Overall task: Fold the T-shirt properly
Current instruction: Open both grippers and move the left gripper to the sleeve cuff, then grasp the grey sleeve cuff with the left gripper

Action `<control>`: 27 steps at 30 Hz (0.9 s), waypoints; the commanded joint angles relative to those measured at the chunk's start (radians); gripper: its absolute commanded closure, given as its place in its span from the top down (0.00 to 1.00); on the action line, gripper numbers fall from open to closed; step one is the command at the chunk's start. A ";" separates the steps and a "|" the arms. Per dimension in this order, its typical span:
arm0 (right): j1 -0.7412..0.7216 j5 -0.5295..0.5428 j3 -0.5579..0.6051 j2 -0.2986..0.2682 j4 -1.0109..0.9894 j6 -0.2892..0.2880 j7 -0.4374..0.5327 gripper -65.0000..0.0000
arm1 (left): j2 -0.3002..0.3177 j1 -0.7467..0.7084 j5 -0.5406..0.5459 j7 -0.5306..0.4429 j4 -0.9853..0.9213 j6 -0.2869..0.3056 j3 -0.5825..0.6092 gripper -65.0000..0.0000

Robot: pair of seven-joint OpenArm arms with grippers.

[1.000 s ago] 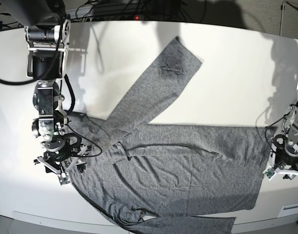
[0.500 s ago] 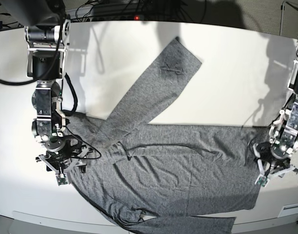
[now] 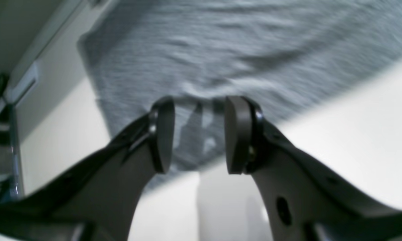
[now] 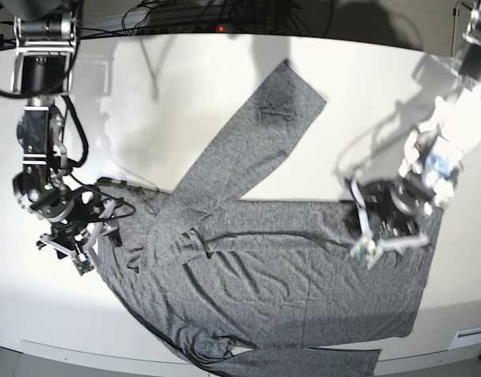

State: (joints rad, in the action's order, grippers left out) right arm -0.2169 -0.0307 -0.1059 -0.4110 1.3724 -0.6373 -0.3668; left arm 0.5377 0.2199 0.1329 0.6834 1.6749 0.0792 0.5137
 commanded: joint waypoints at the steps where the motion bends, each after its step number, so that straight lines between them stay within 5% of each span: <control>1: -0.012 0.012 -0.019 -0.023 0.046 0.011 0.021 0.53 | 0.012 -0.027 -0.013 -0.021 0.063 -0.008 -0.009 0.37; 8: 0.077 0.048 -0.167 -0.037 0.116 0.015 0.000 0.53 | -0.024 -0.353 -0.062 -0.035 0.265 0.004 -0.004 0.37; 12: 0.093 0.069 -0.229 -0.038 0.116 0.014 0.000 0.53 | -0.071 -0.486 -0.182 -0.088 0.262 0.029 0.036 0.37; 16: 0.092 0.069 -0.245 -0.037 0.116 0.015 0.001 0.53 | -0.108 -0.556 -0.288 -0.107 0.262 0.029 0.095 0.37; 23: 0.092 0.070 -0.245 -0.037 0.116 0.014 0.005 0.53 | -0.170 -0.612 -0.294 -0.124 0.262 0.029 0.173 0.37; 27: 0.092 0.082 -0.246 -0.038 0.116 0.015 0.006 0.53 | -0.189 -0.621 -0.414 -0.136 0.243 0.024 0.181 0.37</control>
State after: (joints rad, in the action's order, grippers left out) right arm -0.1051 0.0376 -0.3454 -0.4294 1.4696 -0.6258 -0.3901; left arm 0.3489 -0.4007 -0.2760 0.5636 1.9064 0.1089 0.6937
